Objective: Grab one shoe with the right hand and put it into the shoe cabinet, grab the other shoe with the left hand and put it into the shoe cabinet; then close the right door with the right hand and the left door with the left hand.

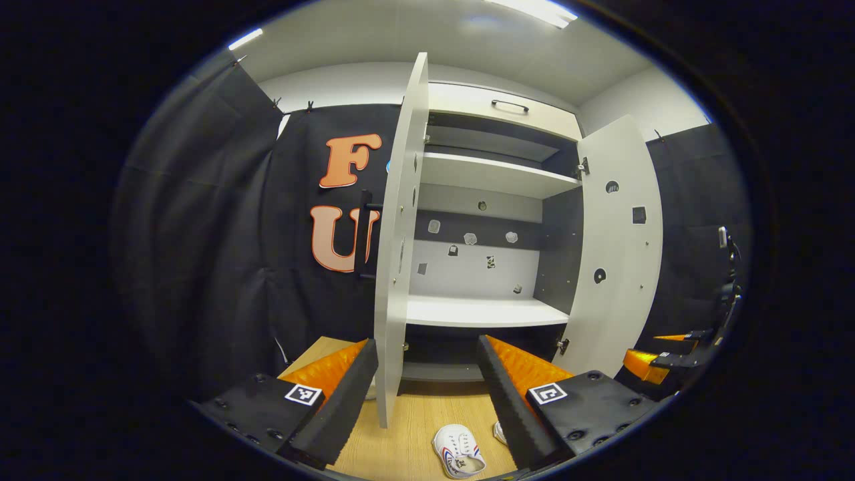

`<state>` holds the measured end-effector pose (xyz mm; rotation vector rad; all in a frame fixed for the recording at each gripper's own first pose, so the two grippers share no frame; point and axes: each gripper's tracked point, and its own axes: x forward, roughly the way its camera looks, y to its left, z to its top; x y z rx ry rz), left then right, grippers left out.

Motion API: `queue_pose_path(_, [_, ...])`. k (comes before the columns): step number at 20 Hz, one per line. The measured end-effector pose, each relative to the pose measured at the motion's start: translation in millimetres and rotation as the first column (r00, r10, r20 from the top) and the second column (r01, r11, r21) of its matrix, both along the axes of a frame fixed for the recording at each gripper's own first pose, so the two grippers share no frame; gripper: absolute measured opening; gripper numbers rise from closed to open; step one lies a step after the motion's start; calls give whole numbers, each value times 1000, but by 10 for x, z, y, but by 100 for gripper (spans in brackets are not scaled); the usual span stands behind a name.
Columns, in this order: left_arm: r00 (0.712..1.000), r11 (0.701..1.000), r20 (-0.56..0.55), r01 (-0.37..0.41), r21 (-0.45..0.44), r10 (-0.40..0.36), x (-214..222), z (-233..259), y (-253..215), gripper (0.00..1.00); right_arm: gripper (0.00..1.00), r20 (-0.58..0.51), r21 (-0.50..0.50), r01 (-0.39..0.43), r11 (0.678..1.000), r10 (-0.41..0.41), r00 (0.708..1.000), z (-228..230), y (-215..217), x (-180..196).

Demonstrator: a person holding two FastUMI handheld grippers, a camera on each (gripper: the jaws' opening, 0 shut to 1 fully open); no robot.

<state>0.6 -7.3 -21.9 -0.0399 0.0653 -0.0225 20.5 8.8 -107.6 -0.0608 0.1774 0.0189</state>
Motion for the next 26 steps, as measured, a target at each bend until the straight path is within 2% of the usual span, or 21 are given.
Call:
queue_pose_path(1, [1000, 1000, 0, -2, 1, 2, -2, 4, 11, 99, 94, -26, -4, 3, 1000, -3, 1000, -167, -3, 38])
queue_pose_path(6, [1000, 1000, -14, -12, 8, 12, 9, -49, 29, 94, 95, -160, -9, -10, 1000, 8, 987, -988, 47, 201])
queue_pose_path(7, [1000, 1000, -18, -14, 7, 14, 9, -66, 32, 97, 95, -184, -10, -17, 1000, 15, 983, -1161, 75, 236])
queue_pose_path(10, [999, 1000, -29, -22, 4, 22, -2, -105, 48, 94, 95, -260, -17, -34, 999, 28, 965, -1630, 119, 311])
queue_pose_path(13, [999, 999, -35, -35, 16, 35, -5, -129, 67, 99, 95, -330, -47, -50, 998, 31, 943, -2092, 133, 355])
queue_pose_path(14, [998, 999, -38, -40, 18, 41, -6, -141, 67, 97, 95, -354, -47, -59, 997, 38, 935, -2248, 158, 368])
queue_pose_path(15, [998, 999, -41, -43, 23, 44, -4, -153, 70, 99, 95, -380, -47, -64, 997, 42, 924, -2391, 163, 372])
queue_pose_path(17, [998, 998, -47, -48, 29, 49, -10, -175, 83, 98, 94, -430, -43, -84, 996, 58, 901, -2654, 184, 367])
queue_pose_path(19, [997, 998, -51, -53, 31, 54, -14, -185, 93, 94, 92, -456, -41, -99, 994, 70, 887, -2836, 214, 392])
queue_pose_path(21, [997, 998, -54, -58, 35, 60, -24, -194, 106, 97, 90, -481, -50, -109, 993, 71, 874, -2992, 231, 396])
queue_pose_path(23, [996, 997, -55, -62, 38, 64, -39, -195, 119, 99, 85, -508, -40, -103, 994, 69, 859, -3115, 243, 402])
queue_pose_path(24, [996, 997, -54, -65, 37, 67, -39, -192, 124, 94, 80, -524, -27, -93, 995, 65, 849, -3182, 245, 402])
queue_pose_path(26, [996, 997, -56, -71, 38, 73, -42, -192, 131, 97, 72, -547, -8, -79, 997, 62, 835, -3286, 246, 415])
